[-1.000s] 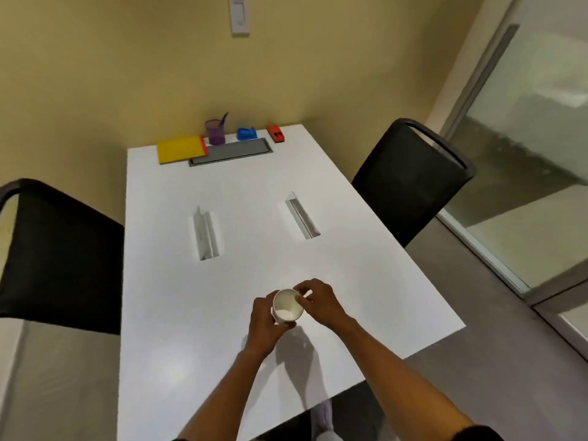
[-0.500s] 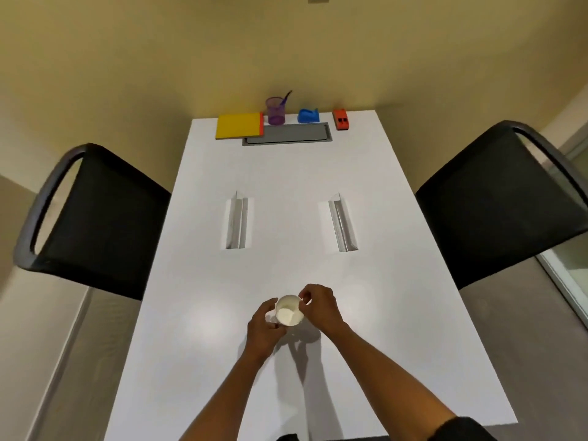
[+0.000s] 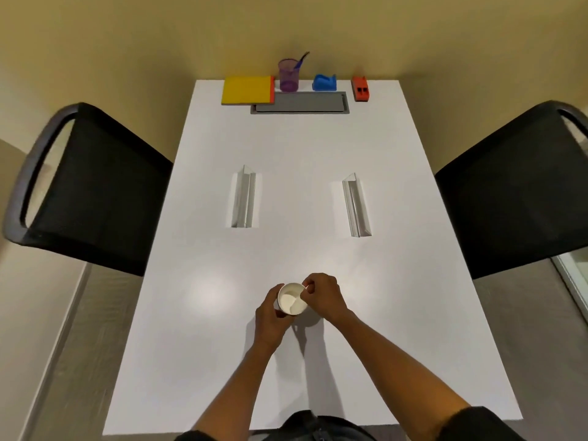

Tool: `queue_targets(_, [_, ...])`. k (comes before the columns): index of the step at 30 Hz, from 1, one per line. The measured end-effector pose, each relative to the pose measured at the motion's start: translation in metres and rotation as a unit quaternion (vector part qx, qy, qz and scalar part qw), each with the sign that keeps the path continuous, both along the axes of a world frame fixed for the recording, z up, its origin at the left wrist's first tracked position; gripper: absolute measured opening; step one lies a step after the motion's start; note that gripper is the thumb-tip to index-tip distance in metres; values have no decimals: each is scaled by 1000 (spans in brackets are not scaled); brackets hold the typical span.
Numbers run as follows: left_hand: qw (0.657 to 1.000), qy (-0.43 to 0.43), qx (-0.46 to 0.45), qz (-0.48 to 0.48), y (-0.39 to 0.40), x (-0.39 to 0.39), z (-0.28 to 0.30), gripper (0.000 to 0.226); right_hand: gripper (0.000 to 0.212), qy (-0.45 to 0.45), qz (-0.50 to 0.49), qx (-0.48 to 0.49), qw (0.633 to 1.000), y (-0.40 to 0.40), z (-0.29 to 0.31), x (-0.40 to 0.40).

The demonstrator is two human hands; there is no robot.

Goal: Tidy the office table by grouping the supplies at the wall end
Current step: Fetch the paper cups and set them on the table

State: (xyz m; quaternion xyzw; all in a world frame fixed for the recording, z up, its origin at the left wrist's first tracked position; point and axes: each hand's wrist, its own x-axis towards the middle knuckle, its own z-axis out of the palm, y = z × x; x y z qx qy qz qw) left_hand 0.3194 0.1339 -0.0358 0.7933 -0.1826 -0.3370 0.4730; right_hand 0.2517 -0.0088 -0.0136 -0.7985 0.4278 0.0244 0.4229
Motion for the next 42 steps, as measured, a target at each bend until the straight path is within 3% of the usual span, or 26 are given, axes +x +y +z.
queue_targets(13, [998, -9, 44, -39, -6, 7, -5, 70, 23, -6, 20, 35, 999, -16, 23, 2])
queue_targets(19, [978, -42, 171, -113, -8, 23, 2, 104, 14, -82, -40, 25, 996, -52, 56, 2])
queue_targets(23, [984, -91, 152, -27, -12, 42, 14, 71, 15, -96, -113, -8, 989, -74, 56, -13])
queue_targets(27, [989, -109, 99, 34, -42, 60, 29, 57, 16, -63, -174, 9, 983, -77, 36, -47])
queue_targets(32, [995, -90, 37, 8, -72, 56, 42, 43, 17, -30, -230, 44, 972, -66, 9, -84])
queue_targets(37, [992, -118, -8, -51, -99, 25, 50, 39, 16, -50, -262, 65, 962, -64, 0, -104])
queue_targets(42, [990, -84, -9, -109, -119, -10, 50, 44, 20, -87, -298, 111, 944, -66, -18, -122])
